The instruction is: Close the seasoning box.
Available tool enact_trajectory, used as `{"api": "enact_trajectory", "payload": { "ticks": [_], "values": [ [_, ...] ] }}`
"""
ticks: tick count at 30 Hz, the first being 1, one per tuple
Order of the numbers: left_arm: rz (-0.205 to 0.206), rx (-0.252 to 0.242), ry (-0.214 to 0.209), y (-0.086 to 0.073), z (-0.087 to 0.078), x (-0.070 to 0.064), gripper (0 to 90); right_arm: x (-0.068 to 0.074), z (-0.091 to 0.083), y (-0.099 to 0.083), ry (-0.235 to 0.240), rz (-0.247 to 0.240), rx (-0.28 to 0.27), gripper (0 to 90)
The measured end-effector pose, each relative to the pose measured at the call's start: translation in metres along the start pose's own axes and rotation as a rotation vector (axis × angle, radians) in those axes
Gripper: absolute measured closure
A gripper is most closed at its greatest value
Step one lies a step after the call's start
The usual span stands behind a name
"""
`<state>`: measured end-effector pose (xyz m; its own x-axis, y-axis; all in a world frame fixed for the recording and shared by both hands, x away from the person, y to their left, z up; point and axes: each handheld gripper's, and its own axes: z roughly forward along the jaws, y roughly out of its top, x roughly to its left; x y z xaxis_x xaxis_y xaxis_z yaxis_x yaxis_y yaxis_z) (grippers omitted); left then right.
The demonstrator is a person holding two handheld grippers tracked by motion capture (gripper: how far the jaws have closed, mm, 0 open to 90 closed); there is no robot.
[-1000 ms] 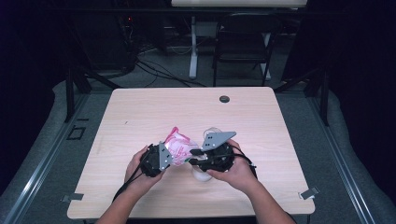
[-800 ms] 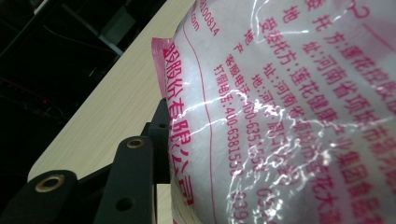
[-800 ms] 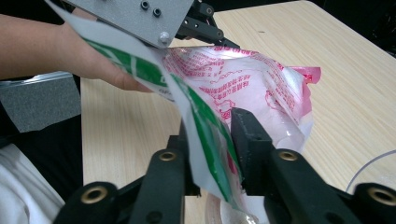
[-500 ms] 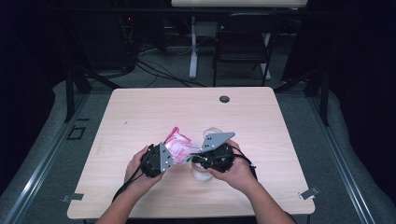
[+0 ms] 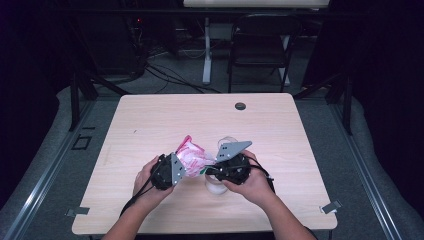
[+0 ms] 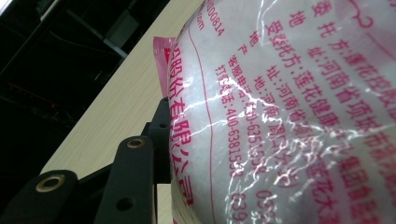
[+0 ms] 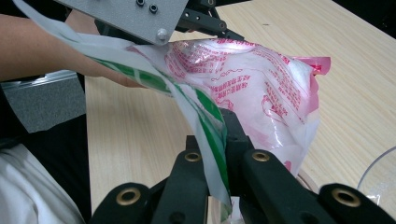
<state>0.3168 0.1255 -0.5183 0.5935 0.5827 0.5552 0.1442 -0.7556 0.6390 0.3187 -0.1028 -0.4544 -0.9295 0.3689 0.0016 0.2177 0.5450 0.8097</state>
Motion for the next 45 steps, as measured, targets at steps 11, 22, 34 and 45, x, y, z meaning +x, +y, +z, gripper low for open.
{"api": "enact_trajectory", "payload": {
  "ticks": [11,22,34,45],
  "values": [
    [0.023,0.002,0.021,0.001,0.0002,-0.0012,59.0,-0.0017,0.0009,-0.0021,0.019,0.02,0.002,90.0],
    [0.046,0.008,0.041,0.0028,-0.0006,-0.0018,59.1,-0.0039,0.0009,-0.004,0.027,0.02,0.013,90.0],
    [0.071,0.018,0.066,0.0046,-0.0017,-0.0035,59.1,-0.0058,0.0015,-0.0062,0.036,0.026,0.014,90.0],
    [0.108,0.015,0.109,0.0053,-0.0023,-0.0063,59.2,-0.0072,0.0023,-0.0086,0.033,0.031,0.021,90.0]
  ]
}}
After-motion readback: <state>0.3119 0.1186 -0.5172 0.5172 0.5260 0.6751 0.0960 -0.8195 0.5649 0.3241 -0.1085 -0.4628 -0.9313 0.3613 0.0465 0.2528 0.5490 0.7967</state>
